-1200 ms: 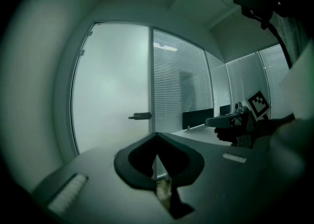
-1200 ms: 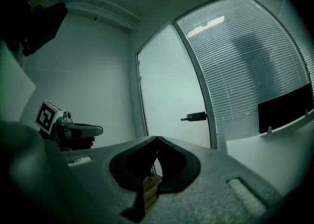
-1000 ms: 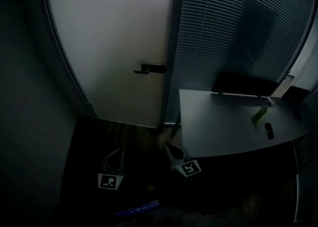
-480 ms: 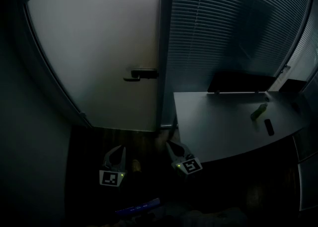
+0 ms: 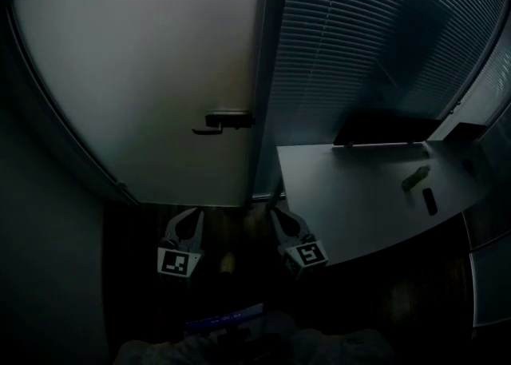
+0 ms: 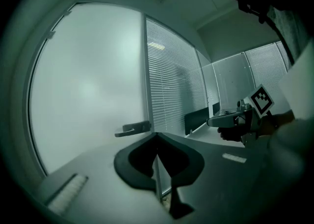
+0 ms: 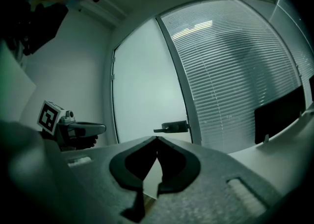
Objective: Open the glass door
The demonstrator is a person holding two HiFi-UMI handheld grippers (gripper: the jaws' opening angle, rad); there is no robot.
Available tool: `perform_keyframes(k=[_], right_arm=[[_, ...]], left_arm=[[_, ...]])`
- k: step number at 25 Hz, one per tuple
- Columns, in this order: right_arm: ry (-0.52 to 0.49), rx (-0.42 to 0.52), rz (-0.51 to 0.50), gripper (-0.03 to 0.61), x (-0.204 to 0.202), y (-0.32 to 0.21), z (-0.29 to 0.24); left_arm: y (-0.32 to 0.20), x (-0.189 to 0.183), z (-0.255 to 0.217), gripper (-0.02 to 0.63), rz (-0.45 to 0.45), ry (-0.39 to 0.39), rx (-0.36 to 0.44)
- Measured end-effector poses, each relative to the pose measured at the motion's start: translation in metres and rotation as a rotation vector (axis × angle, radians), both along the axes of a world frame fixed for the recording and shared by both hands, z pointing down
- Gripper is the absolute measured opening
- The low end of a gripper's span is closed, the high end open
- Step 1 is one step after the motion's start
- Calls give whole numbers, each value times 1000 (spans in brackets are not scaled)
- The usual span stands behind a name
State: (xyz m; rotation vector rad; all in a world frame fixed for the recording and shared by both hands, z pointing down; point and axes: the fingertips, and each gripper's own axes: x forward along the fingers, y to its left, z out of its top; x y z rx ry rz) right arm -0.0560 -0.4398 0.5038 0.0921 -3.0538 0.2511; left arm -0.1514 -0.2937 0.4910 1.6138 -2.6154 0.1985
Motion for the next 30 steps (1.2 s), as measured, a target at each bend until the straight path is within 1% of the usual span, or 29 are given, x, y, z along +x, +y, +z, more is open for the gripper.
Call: perform_keyframes(k=[3,7,11,15,22,24,27,30], right_arm=[[0,-3,33,2,-23,-15,5],[-2,-22,65,2,-41,-21,-25],[4,-24,93,2,-64,-35,-12],[9,-30,123,2,-81,-51,-17],[13,-17,165,2,-106,-71,-7],[15,-23,176,2,-111,-75,-4],[21,-31,193,2,-119,-82,-2],[27,-33,208,2,-127,-89,3]], left_arm=[[-16,-27,4,3,30,-4,-5],[-24,-50,-27,3,55,-11,-34],[-42,-81,-15,3,78,-21,-40],[-62,-108,-23,3,89,-37,-47],[-92,-159,0,5,74,-111,-133],[-99,-171,5,5,68,-144,-164],[-109,-188,8,32,61,-193,-192],[-117,-203,13,85,66,-241,-199]])
